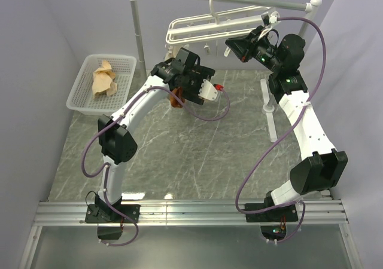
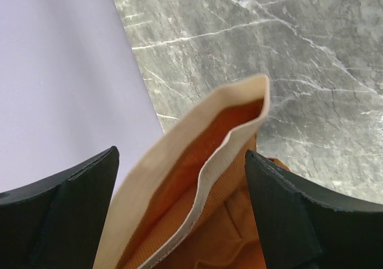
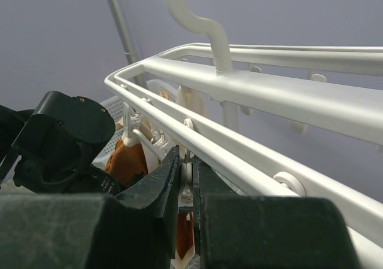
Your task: Clip the underwear to the hanger
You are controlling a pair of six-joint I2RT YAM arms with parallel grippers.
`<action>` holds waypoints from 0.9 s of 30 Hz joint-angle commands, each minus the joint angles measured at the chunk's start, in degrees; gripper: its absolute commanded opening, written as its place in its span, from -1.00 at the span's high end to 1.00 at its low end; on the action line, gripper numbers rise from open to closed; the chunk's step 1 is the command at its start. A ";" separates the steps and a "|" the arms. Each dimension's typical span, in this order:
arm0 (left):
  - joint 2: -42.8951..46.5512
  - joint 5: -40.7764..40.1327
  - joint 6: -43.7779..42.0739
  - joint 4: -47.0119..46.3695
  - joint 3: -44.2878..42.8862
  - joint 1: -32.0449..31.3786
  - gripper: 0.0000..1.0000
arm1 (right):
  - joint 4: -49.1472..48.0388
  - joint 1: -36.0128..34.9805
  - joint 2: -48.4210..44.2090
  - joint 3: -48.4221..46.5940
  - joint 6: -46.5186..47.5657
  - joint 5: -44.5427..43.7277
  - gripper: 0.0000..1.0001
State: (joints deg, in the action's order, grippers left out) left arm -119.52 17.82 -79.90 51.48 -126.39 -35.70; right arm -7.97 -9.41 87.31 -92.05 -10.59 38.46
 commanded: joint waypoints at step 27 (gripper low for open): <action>-5.11 -4.29 -2.10 4.76 -5.54 0.81 0.36 | -1.17 -0.61 -1.53 0.73 -0.40 1.62 1.00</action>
State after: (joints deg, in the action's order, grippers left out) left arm -126.06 13.54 -81.73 55.99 -129.49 -35.07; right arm -8.99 -9.41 87.29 -91.55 -10.61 38.61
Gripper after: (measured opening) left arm 0.337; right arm 0.133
